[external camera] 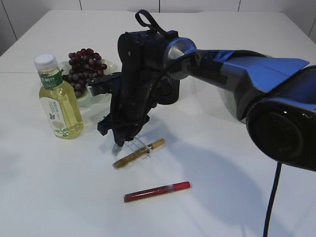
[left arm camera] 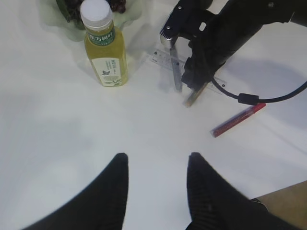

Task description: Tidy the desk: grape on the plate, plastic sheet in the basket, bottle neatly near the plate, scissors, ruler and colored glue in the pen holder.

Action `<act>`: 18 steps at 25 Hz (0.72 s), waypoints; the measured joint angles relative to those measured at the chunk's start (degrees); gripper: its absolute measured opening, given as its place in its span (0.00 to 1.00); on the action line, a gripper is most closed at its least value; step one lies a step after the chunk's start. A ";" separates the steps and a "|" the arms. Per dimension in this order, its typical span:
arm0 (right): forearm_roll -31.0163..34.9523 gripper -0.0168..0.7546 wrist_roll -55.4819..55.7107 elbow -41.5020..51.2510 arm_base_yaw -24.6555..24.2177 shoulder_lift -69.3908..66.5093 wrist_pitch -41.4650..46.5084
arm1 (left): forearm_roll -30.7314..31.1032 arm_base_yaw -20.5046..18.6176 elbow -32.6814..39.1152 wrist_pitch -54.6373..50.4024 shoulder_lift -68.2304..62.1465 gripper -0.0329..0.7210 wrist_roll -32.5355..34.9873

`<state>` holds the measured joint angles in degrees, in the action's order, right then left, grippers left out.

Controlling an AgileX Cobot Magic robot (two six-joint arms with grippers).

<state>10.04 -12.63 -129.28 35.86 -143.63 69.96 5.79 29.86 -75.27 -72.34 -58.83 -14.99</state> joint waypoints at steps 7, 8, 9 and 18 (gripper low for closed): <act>-0.75 0.43 1.77 0.00 0.00 3.69 0.08 | 0.00 0.00 0.00 0.00 0.00 0.44 0.00; -1.34 0.43 2.30 0.00 0.00 4.60 0.08 | 0.00 0.00 0.00 0.00 0.00 0.44 0.00; -1.89 0.43 2.75 0.00 0.00 5.40 0.20 | 0.00 0.00 0.00 0.00 0.00 0.44 0.00; -3.28 0.43 4.02 6.31 0.00 13.53 0.46 | 0.00 0.00 0.00 0.00 0.00 0.44 0.00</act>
<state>6.76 -8.61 -122.97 35.86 -130.10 70.42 5.79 29.86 -75.27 -72.34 -58.83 -14.99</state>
